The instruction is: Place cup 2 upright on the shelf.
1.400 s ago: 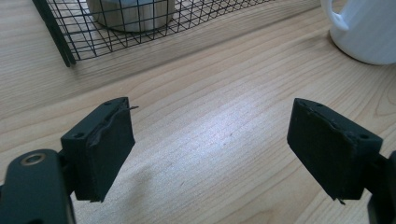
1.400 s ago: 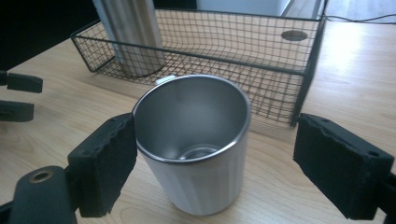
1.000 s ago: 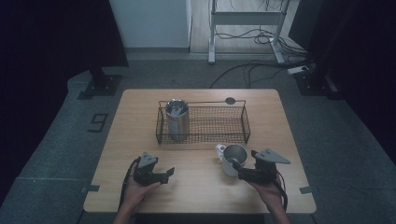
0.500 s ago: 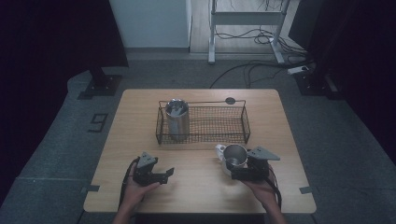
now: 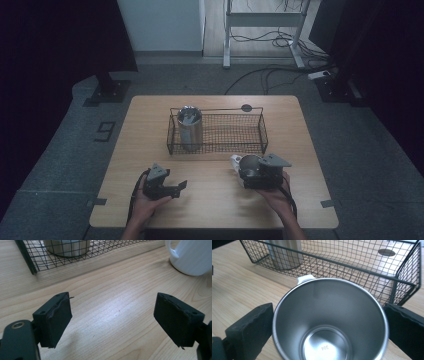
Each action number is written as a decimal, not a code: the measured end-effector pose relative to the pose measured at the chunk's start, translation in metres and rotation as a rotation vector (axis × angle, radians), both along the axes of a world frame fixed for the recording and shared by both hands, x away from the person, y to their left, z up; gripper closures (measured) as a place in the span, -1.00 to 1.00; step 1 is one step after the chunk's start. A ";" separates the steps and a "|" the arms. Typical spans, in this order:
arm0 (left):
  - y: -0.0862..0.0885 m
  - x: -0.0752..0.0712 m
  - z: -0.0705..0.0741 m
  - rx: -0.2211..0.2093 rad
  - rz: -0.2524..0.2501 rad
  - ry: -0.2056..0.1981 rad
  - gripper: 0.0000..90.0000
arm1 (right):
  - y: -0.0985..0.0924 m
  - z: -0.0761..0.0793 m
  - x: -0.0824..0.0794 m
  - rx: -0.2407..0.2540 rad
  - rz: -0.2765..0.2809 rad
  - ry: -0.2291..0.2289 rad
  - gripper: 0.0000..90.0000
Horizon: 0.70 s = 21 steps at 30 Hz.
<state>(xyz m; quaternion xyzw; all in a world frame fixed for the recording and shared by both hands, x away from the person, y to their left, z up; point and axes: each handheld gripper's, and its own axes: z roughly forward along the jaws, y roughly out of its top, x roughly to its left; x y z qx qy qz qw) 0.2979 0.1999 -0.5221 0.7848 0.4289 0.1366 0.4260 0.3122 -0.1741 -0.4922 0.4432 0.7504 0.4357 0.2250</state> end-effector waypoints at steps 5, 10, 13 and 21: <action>0.000 -0.001 0.000 -0.007 -0.008 -0.001 -0.67 | 0.003 -0.008 0.008 -0.004 0.003 0.017 -1.00; -0.001 0.000 -0.001 -0.004 -0.009 0.001 -0.67 | 0.005 -0.011 0.012 -0.009 0.009 0.015 -1.00; -0.001 -0.001 -0.001 -0.013 -0.016 0.003 -0.67 | 0.008 -0.015 0.016 -0.011 0.009 0.026 -1.00; -0.001 -0.001 -0.002 -0.007 -0.015 0.002 -0.67 | 0.012 -0.020 0.016 -0.023 0.010 0.015 -0.87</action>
